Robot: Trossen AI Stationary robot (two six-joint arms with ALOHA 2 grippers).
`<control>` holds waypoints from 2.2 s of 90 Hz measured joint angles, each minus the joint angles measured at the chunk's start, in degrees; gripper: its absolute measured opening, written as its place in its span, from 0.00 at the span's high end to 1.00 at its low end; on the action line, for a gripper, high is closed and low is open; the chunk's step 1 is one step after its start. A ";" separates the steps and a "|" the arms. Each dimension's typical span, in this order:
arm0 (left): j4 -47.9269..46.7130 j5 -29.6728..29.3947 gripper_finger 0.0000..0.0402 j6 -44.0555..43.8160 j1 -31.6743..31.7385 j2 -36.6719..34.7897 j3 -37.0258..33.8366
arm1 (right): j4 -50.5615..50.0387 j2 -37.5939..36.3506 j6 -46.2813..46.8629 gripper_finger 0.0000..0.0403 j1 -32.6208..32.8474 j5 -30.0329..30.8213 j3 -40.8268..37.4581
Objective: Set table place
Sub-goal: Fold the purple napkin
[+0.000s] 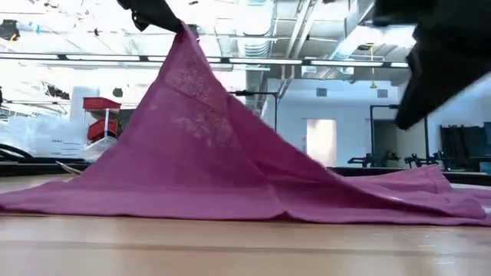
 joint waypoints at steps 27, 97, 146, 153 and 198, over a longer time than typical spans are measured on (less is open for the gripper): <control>-0.10 -0.04 1.00 -0.61 -0.01 0.34 0.00 | 10.95 -3.09 29.29 0.60 3.58 3.23 -4.45; 0.07 -0.08 1.00 -1.75 0.97 0.34 0.00 | 22.23 13.26 -15.65 0.66 -8.14 -1.60 9.90; 0.22 -0.13 1.00 -2.64 0.97 0.34 -0.02 | 15.89 12.20 -9.56 0.78 -13.35 -4.61 7.47; 0.26 -0.13 1.00 -2.65 0.97 0.34 -0.02 | 12.95 10.14 -13.04 0.95 -14.29 -4.40 7.45; 0.06 -0.10 1.00 -1.40 0.97 0.34 -0.04 | 37.05 -4.75 -22.29 0.78 -18.69 -24.21 -2.14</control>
